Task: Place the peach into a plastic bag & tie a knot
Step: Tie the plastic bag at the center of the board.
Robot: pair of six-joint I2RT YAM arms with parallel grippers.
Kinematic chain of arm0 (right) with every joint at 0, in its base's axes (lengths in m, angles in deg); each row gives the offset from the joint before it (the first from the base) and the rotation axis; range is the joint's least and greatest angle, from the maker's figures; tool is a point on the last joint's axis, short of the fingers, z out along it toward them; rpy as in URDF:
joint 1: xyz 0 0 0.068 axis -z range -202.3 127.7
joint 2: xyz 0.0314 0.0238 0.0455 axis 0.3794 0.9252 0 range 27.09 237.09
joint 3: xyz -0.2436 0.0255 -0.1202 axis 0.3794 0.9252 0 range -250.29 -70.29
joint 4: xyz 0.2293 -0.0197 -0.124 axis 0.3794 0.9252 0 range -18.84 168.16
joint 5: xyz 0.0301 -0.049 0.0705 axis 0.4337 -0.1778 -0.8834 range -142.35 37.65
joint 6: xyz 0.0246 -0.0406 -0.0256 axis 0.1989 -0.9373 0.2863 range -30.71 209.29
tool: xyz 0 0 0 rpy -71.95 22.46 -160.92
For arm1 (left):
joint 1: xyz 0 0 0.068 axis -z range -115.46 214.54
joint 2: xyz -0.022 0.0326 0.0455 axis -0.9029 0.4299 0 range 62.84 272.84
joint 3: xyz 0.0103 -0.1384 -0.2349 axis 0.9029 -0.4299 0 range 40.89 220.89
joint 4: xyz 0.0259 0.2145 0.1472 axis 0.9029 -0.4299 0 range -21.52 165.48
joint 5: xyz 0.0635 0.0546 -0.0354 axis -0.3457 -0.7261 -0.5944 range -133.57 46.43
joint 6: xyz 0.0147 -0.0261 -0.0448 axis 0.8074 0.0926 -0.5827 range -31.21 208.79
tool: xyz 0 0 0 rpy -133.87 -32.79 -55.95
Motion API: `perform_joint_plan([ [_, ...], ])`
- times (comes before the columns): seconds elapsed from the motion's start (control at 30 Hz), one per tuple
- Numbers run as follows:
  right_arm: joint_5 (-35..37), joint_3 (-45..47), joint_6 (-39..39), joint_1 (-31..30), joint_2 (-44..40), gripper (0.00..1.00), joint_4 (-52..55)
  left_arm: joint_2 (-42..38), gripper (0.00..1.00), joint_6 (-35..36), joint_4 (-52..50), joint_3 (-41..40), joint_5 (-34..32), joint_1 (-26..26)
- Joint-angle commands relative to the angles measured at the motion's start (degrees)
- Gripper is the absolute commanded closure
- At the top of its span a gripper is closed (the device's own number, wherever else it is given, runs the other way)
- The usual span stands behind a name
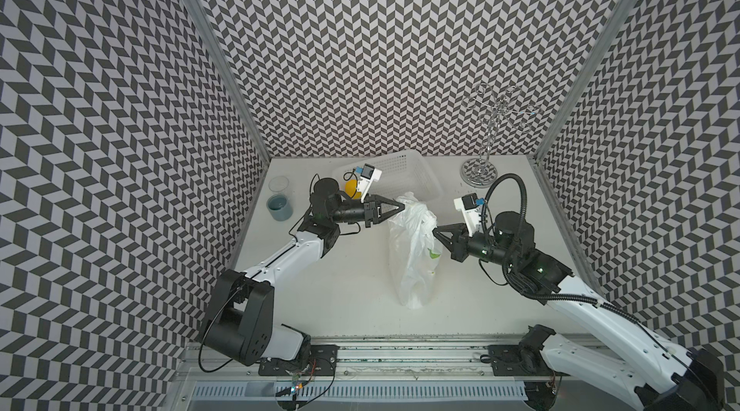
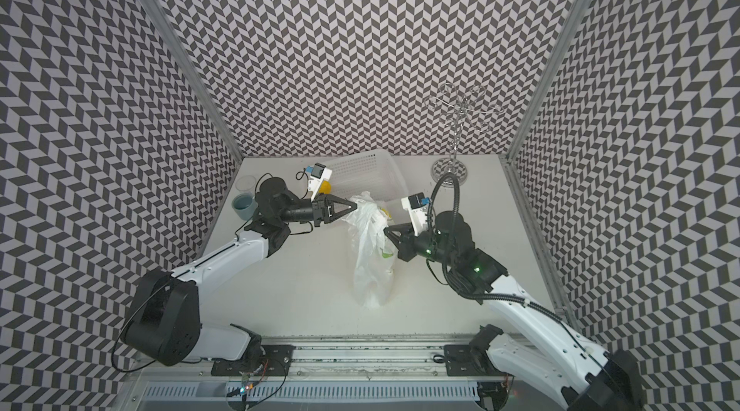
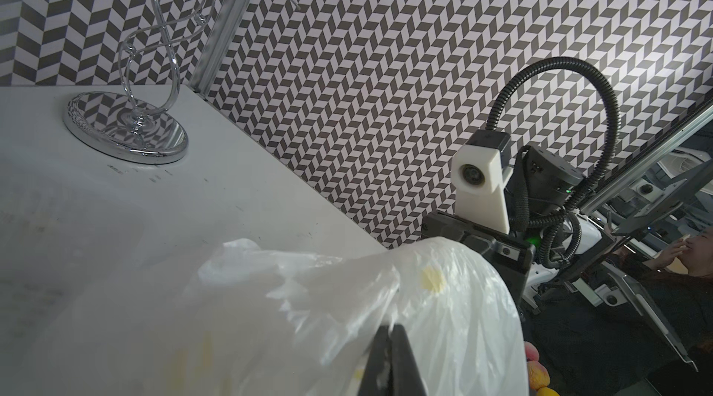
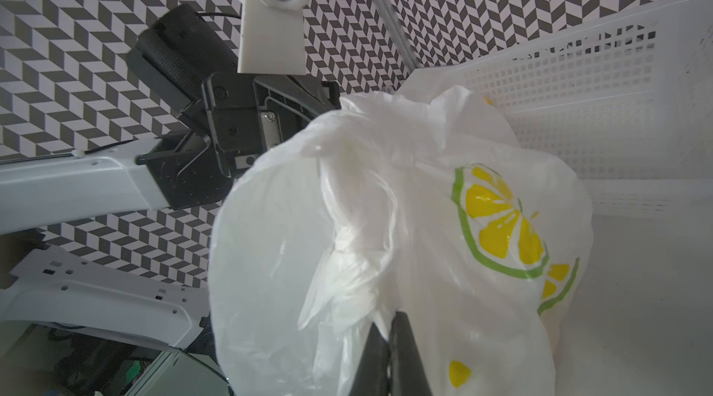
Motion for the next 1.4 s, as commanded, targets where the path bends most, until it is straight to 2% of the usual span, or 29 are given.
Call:
perform_joint_plan([
  [0.0, -3.33, 1.02, 0.04, 1.76, -1.57, 1.00, -1.11, -0.93, 1.00, 1.06, -0.28, 1.30, 0.20, -0.80],
  [0.47, -10.88, 0.60, -2.94, 2.22, -2.45, 1.00, 1.06, -1.57, 1.00, -0.21, 1.18, 0.92, 0.11, -0.89],
  [0.6, -9.82, -0.22, -4.44, 2.27, -2.92, 1.00, 4.73, -2.51, 1.00, -0.47, 1.53, 0.16, -0.32, -2.05],
  [0.83, -7.15, 2.28, -4.09, 4.06, -4.62, 1.00, 4.98, -3.02, 1.00, -0.84, 2.41, -2.38, 0.20, -3.26],
  [0.9, -3.90, 2.04, -5.06, 4.37, -4.14, 1.00, 7.13, -3.37, 1.00, 0.18, 0.63, -2.60, 2.03, -3.26],
  [1.0, 3.30, 1.33, -7.12, 5.83, -3.46, 1.00, 11.75, -4.62, 1.00, 4.36, -5.95, -2.51, 1.34, -3.41],
  [1.03, 3.72, 1.31, -7.33, 6.74, -3.57, 1.00, 12.54, -5.23, 1.00, 5.52, -7.76, -2.48, 0.94, -3.69],
  [1.17, -2.39, 1.78, -8.00, 7.53, -5.12, 1.00, 11.23, -5.80, 1.00, 8.36, -12.88, -1.18, 0.94, -4.31],
  [1.2, -1.85, 1.63, -8.15, 7.55, -5.31, 1.00, 11.77, -5.87, 1.00, 8.69, -13.56, -0.96, 0.93, -4.63],
  [1.3, 1.23, 0.98, -10.24, 7.76, -4.89, 1.00, 14.87, -6.20, 1.00, 6.19, -11.37, -1.18, -0.92, -6.37],
  [1.37, 2.28, 0.50, -10.09, 7.99, -4.16, 1.00, 15.28, -6.08, 1.00, 1.88, -6.97, -1.02, -1.22, -7.54],
])
